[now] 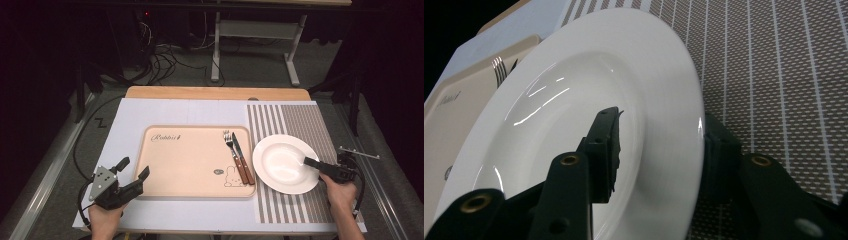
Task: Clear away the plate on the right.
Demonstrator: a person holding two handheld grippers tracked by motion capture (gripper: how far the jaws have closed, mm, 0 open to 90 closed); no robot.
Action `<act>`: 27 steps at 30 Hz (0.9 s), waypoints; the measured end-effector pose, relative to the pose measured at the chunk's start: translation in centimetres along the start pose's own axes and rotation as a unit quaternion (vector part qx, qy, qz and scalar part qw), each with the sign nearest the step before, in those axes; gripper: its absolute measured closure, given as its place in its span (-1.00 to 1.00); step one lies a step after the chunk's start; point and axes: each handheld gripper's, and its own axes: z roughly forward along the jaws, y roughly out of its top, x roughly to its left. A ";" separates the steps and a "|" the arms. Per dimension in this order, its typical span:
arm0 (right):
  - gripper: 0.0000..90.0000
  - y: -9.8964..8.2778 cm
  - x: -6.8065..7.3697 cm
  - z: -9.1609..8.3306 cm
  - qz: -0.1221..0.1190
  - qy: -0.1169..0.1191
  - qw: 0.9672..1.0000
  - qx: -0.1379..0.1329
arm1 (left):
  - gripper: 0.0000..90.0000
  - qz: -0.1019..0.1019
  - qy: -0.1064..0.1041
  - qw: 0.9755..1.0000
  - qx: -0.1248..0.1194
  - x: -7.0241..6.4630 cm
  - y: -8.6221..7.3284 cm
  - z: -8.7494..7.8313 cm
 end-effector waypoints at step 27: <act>0.61 0.9 -0.9 0.6 0.033 0.028 0.997 0.059 | -0.39 0.003 0.000 1.000 0.005 -0.1 -0.1 0.2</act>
